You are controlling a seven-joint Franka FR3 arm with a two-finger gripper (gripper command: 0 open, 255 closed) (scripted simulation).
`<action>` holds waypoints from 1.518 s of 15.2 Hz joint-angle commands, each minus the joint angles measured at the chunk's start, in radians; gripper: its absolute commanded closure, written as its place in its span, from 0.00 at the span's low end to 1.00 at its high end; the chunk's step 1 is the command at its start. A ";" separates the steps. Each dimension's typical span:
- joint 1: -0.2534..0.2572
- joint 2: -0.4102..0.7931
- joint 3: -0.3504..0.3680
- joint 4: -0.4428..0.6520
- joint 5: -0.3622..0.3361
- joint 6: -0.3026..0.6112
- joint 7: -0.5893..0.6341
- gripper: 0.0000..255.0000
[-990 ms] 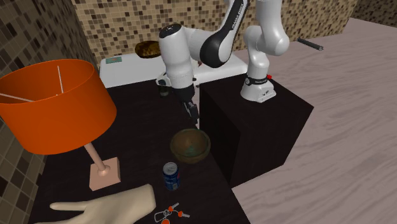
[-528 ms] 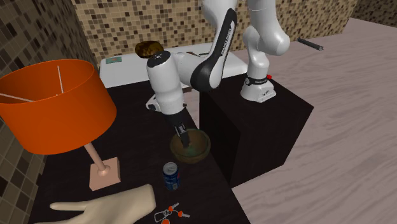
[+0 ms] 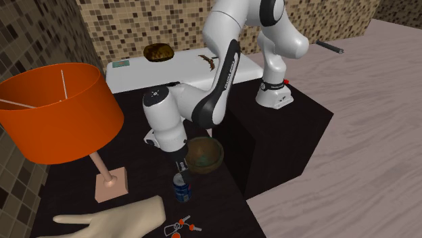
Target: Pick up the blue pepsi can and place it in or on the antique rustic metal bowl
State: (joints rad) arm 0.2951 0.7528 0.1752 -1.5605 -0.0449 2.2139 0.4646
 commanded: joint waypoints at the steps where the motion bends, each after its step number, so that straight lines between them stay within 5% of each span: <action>1: 0.005 0.029 -0.003 0.020 -0.003 0.010 0.003 0.00; 14: 0.012 0.075 -0.008 0.018 -0.008 0.058 0.006 0.00; 15: 0.012 0.075 -0.008 0.018 -0.008 0.058 0.006 1.00; 23: 0.011 0.076 -0.008 0.018 -0.008 0.058 0.006 1.00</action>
State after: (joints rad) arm 0.3067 0.8275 0.1679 -1.5407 -0.0531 2.2717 0.4704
